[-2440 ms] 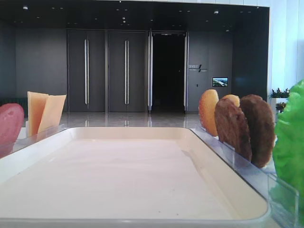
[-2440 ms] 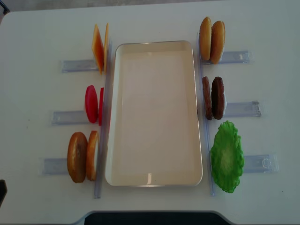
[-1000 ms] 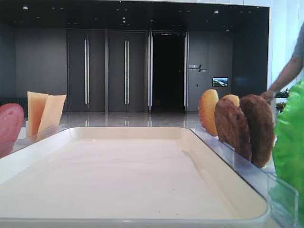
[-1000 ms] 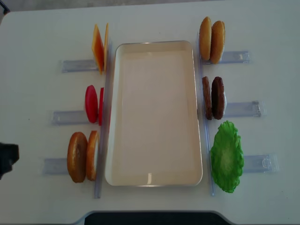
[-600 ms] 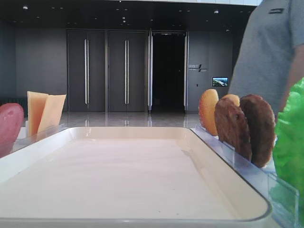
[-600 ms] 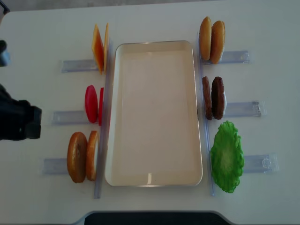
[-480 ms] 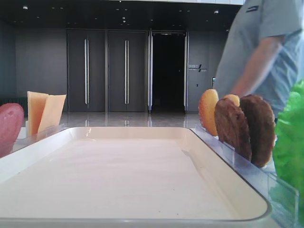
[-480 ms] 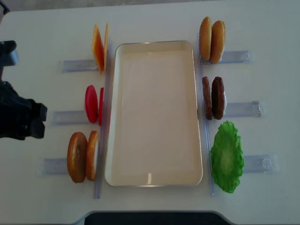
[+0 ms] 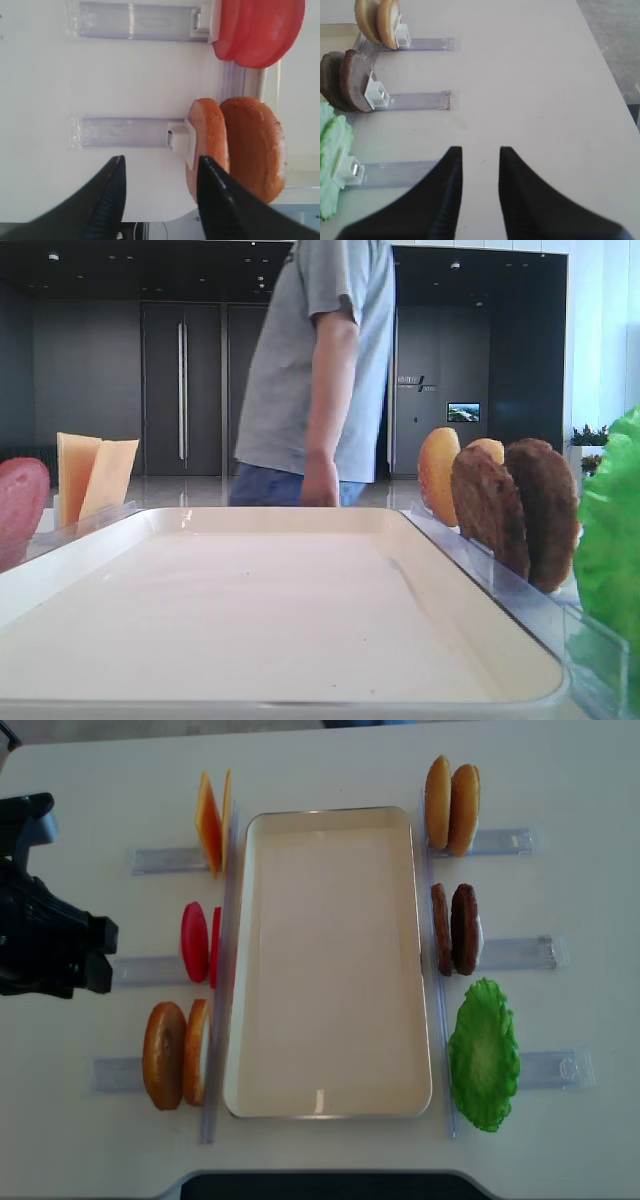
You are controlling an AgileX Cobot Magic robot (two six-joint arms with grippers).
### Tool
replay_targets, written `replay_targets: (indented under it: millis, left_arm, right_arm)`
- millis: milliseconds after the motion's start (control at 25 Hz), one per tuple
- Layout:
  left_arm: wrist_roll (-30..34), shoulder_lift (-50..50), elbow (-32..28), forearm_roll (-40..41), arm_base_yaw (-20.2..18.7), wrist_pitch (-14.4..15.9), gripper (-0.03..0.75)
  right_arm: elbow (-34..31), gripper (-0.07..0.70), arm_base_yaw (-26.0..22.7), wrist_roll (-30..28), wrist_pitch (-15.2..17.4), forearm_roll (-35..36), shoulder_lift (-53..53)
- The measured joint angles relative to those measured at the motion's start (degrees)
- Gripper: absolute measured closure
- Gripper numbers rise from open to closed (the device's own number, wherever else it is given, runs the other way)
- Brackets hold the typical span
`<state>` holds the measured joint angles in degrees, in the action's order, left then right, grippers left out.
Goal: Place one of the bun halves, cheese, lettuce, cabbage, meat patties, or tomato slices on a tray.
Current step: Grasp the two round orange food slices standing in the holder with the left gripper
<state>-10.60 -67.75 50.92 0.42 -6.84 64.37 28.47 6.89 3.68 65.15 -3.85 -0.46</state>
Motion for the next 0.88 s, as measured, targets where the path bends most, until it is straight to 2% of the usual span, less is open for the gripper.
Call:
replay_targets:
  millis: [160,240,440,560,720,880]
  left_arm:
    - [-0.2,0.0,0.0,-2.9,-0.2,-0.5,0.357]
    - [-0.5,0.0,0.0,-3.2,-2.2,-0.8,0.357]
    - [-8.0,0.0,0.0,-1.3,-13.2,-3.4,0.357]
    - [-13.6,0.0,0.0,-0.1,-19.7,-3.9,0.357]
    - [-18.6,0.0,0.0,0.5,-25.2,-3.9,0.357]
    - [-21.0,0.0,0.0,1.3,-27.1,-3.9,0.357]
  right_arm:
    - [0.0,0.423,0.0,0.0,0.0,0.0,0.0]
    - [0.0,0.423,0.0,0.0,0.0,0.0,0.0]
    - [0.0,0.423,0.0,0.0,0.0,0.0,0.0]
    - [0.0,0.423,0.0,0.0,0.0,0.0,0.0]
    - [0.0,0.423,0.0,0.0,0.0,0.0,0.0]
    - [0.0,0.423,0.0,0.0,0.0,0.0,0.0]
